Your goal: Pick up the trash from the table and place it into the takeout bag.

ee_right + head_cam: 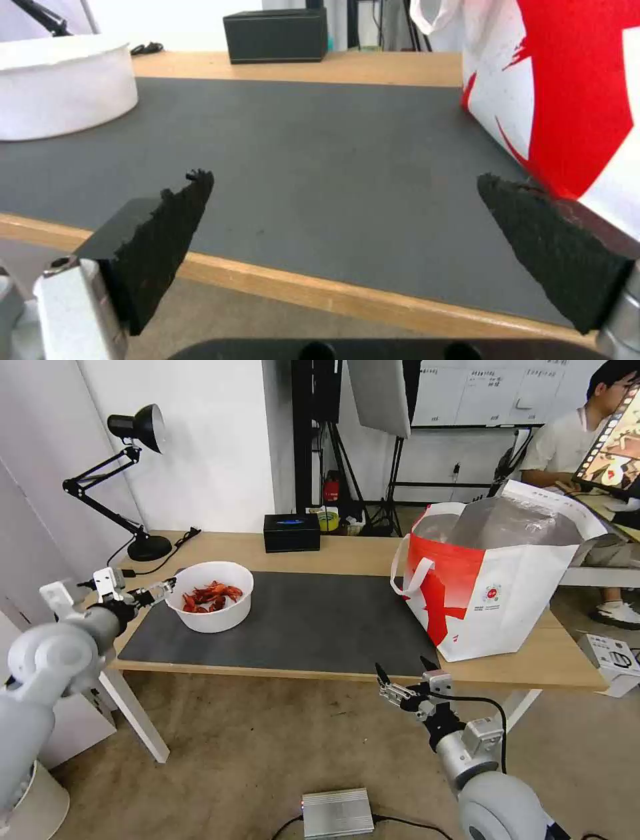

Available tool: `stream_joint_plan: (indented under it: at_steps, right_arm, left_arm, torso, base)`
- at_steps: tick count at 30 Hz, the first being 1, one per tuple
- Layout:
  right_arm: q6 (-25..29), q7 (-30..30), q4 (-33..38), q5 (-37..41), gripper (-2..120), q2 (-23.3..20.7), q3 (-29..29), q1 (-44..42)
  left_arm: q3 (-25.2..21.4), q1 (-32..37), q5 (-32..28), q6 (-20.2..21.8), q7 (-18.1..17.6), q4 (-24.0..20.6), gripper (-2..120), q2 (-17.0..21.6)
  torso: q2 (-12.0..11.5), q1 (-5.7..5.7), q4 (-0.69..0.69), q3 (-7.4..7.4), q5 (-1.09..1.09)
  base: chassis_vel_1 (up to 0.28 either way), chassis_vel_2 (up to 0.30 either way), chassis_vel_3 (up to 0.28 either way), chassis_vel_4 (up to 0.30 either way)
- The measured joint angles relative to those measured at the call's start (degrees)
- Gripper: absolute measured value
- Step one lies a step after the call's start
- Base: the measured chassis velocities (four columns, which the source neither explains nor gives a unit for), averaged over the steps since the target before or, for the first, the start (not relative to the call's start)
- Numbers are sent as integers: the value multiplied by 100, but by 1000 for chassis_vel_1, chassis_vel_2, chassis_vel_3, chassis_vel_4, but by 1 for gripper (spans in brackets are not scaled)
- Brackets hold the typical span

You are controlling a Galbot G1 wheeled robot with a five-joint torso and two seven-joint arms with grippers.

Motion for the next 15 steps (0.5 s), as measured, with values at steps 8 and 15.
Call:
stream_joint_plan:
  at_steps: [8,15]
  right_arm:
    - [0,-1,0,0,100,0,0,1]
    - [0,-1,-1,0,100,0,0,1]
  left_arm:
    - [593,-796,-57,527,-35,630,100,-23]
    - [967,-1204,-39,920,-193,913,100,-24]
  torso:
    - [0,0,0,0,0]
    - [0,0,0,-1,2]
  base:
    - [0,0,0,0]
    - [0,0,0,0]
